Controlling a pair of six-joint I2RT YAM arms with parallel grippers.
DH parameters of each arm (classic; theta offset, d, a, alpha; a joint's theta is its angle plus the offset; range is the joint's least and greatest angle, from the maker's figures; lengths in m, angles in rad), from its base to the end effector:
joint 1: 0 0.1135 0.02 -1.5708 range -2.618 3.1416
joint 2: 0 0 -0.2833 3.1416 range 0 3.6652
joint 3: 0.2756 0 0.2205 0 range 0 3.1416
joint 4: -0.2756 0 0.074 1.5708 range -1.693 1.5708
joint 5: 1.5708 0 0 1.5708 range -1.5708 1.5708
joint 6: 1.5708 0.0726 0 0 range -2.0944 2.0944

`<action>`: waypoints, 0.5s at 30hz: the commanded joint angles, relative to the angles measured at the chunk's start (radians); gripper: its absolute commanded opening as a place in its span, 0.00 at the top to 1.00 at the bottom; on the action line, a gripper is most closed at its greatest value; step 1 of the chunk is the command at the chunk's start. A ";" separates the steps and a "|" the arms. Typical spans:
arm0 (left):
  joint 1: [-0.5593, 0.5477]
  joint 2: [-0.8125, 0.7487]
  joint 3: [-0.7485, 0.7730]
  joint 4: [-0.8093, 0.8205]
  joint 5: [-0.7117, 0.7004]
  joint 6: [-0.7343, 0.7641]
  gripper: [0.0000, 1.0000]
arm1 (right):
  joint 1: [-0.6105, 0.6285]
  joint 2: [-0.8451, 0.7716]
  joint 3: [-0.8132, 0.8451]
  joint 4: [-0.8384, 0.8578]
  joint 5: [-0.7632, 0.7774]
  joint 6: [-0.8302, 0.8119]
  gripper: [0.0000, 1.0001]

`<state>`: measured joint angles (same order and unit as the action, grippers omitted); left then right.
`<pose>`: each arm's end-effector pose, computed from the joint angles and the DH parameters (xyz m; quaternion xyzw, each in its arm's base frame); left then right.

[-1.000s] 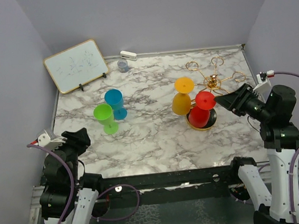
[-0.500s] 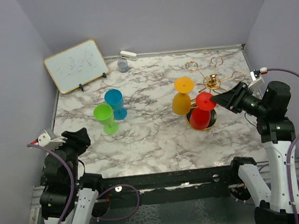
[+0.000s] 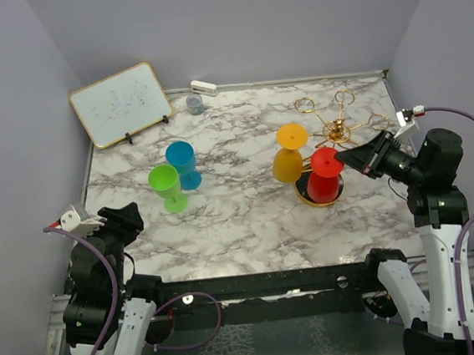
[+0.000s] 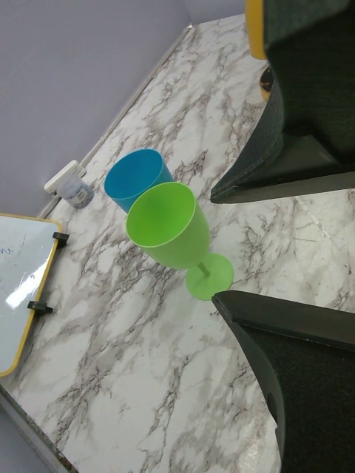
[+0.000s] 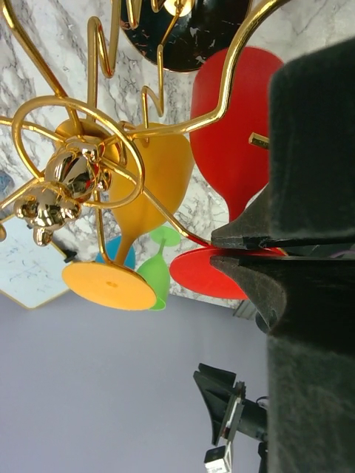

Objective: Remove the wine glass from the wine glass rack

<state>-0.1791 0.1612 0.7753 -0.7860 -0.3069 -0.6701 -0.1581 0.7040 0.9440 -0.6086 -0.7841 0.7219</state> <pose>0.0239 0.0180 0.3058 -0.2792 0.7096 -0.1555 0.6279 0.1195 0.0329 0.3604 0.1291 0.7816 0.4481 0.4144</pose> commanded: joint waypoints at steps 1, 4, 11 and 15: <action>-0.003 0.011 -0.006 0.025 0.002 0.009 0.47 | 0.003 -0.009 0.041 -0.005 -0.007 -0.014 0.99; -0.004 0.011 -0.006 0.025 0.003 0.008 0.47 | 0.003 -0.012 0.056 -0.004 -0.016 -0.003 0.99; -0.003 0.010 -0.007 0.025 0.003 0.009 0.47 | 0.003 -0.007 0.067 0.053 -0.055 0.064 0.99; -0.003 0.007 -0.006 0.025 0.003 0.009 0.47 | 0.003 -0.006 0.035 0.121 -0.069 0.131 0.99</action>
<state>-0.1791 0.1616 0.7753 -0.7860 -0.3065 -0.6701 -0.1581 0.6998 0.9928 -0.5888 -0.8097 0.7750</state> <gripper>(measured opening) 0.529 0.020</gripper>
